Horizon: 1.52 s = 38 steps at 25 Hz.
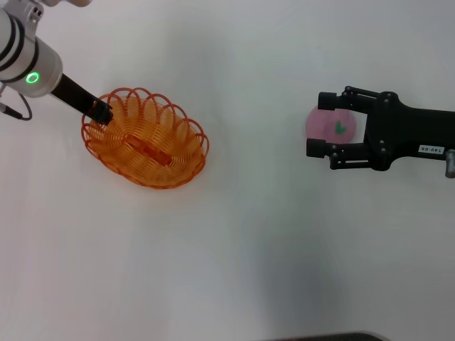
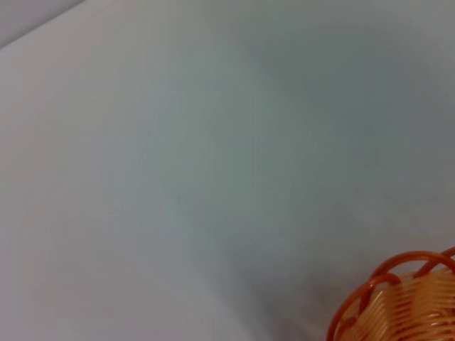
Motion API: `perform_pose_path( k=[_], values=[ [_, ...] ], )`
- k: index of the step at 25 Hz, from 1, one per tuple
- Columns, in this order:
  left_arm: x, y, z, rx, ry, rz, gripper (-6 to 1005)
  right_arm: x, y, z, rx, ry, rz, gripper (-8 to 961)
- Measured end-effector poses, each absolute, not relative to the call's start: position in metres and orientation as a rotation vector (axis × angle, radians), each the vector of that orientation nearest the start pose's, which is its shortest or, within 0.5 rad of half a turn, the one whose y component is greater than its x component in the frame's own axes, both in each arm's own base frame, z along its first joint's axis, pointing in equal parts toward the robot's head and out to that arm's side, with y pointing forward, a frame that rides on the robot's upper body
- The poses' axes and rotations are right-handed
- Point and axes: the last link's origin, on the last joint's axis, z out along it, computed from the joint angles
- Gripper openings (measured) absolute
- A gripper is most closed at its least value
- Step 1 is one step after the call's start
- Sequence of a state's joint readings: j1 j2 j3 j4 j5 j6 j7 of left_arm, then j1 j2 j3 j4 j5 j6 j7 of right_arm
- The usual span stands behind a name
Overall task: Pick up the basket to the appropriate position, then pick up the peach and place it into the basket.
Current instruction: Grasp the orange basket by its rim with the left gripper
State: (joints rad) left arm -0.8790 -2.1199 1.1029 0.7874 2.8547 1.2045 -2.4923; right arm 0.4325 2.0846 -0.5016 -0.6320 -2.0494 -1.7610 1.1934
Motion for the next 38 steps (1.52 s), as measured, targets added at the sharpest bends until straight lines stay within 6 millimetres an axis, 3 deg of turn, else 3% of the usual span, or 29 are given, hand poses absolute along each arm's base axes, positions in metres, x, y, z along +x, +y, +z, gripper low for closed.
perform_pose_path(
  k=[17,27,38],
  values=[
    [-0.216,0.416,-0.027,-2.401,-1.060,0.493,176,0.286,0.282,0.011,-2.690,0.537,0.889,944],
    [-0.214,0.416,-0.009,-2.402,-1.156,0.455,162,0.287,0.282,0.012,-2.684,0.537,0.885,944],
    [-0.193,0.411,0.013,-2.465,-1.205,0.345,76,0.287,0.281,0.010,-2.684,0.518,0.890,944]
  ],
)
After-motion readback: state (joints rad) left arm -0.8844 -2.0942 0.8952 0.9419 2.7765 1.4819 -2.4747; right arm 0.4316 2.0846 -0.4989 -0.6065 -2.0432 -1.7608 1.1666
